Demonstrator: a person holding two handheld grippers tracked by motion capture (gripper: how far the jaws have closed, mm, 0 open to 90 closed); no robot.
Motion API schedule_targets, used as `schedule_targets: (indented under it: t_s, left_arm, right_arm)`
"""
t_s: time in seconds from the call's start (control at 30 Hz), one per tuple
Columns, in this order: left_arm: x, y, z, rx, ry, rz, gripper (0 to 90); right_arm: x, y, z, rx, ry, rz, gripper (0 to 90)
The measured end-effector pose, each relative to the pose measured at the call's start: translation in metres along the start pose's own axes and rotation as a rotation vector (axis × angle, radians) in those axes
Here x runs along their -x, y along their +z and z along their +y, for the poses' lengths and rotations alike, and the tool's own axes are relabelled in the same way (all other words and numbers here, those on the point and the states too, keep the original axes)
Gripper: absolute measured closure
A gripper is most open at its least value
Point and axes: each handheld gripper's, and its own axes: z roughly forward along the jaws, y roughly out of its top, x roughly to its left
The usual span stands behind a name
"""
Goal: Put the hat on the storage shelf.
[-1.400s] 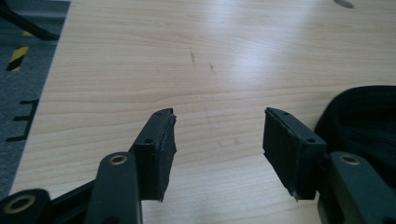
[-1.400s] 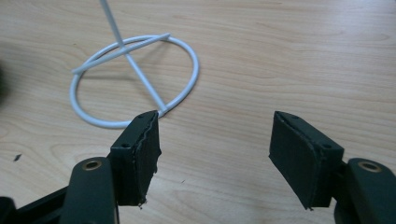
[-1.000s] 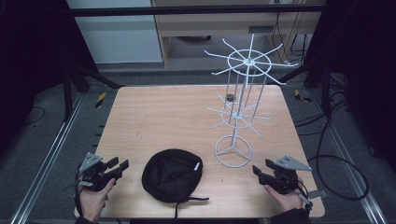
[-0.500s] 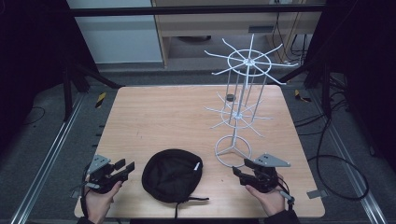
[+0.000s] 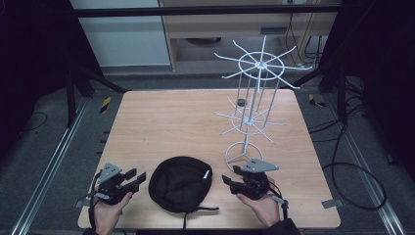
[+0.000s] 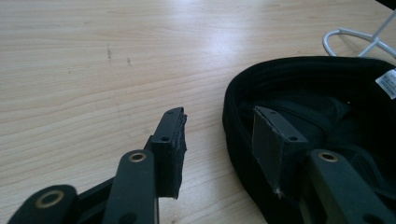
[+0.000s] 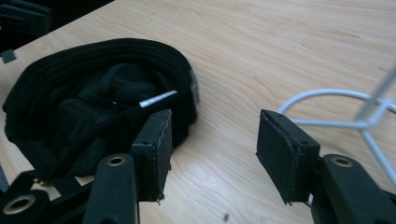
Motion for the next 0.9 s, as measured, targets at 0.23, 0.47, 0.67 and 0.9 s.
schedule_targets:
  t_s: [0.23,0.47,0.67,0.9]
  left_arm:
    - [0.008,0.005,-0.001,-0.042,0.019,-0.02,53.9]
    - [0.013,0.011,-0.003,-0.08,0.022,-0.026,53.9]
    - [0.016,0.018,-0.005,-0.133,0.037,-0.024,54.4]
    - [0.018,0.026,-0.01,-0.196,0.041,-0.036,57.7]
  right_arm:
    - [-0.014,0.019,0.012,-0.015,-0.028,0.031,46.4]
    - [-0.016,0.035,0.023,-0.019,-0.023,0.024,46.7]
    - [-0.014,0.051,0.027,-0.036,-0.011,0.015,46.8]
    - [-0.019,0.07,0.027,-0.081,-0.025,0.02,46.7]
